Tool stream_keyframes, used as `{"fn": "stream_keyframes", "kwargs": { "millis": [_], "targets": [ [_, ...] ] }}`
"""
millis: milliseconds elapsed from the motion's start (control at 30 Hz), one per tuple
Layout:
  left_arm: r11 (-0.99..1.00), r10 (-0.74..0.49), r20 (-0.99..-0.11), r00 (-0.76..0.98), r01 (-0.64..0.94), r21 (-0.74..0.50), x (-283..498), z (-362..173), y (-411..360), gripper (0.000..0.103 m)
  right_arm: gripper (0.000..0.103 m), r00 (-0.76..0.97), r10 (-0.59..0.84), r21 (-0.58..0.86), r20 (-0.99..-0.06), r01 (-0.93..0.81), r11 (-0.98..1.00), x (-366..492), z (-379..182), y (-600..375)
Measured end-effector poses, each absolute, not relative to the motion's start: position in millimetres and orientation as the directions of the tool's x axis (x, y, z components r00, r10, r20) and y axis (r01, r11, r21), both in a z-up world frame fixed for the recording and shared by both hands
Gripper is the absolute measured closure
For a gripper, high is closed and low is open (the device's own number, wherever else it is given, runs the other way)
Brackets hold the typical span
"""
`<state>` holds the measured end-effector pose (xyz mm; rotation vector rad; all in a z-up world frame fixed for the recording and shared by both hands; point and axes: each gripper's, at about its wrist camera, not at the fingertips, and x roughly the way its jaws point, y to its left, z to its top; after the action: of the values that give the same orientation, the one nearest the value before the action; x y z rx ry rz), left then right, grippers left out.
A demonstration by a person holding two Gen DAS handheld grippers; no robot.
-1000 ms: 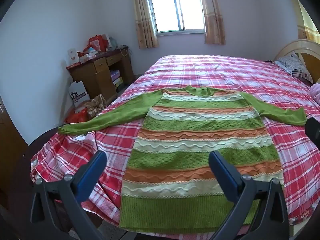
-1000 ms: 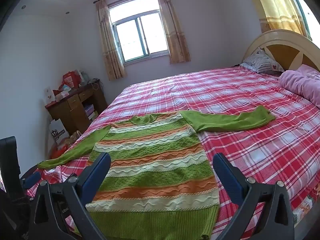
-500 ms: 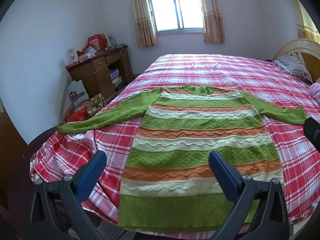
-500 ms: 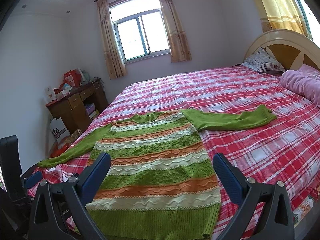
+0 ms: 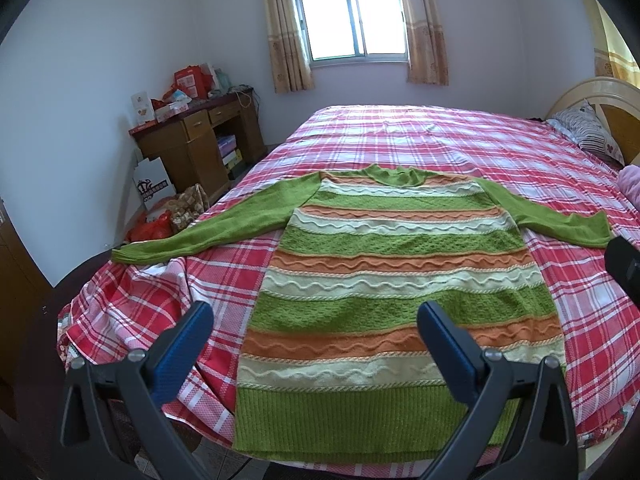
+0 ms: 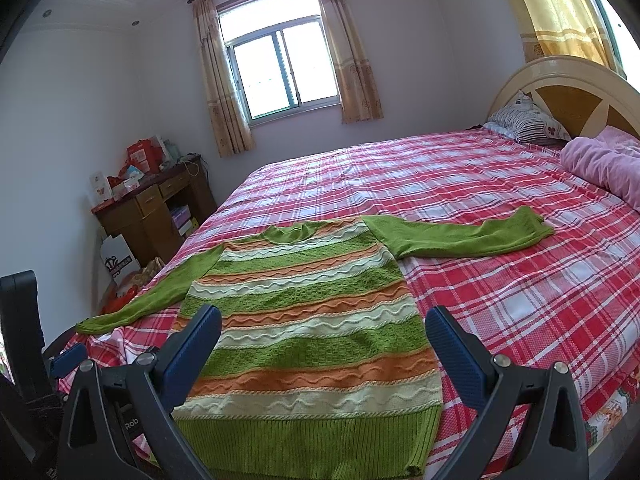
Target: Fold small clothes
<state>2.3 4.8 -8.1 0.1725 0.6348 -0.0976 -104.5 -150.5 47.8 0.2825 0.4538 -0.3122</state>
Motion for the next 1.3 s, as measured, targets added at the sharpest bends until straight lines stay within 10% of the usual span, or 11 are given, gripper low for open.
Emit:
{"fn": "stream_keyframes", "kwargs": {
  "millis": [1300],
  "targets": [
    [0.969, -0.052, -0.684, 0.728, 0.203, 0.142, 87.3, -47.4, -46.1, 0.000, 0.001, 0.775, -0.374, 0.145, -0.510, 0.506, 0.851, -59.8, 15.3, -240.8]
  ]
}}
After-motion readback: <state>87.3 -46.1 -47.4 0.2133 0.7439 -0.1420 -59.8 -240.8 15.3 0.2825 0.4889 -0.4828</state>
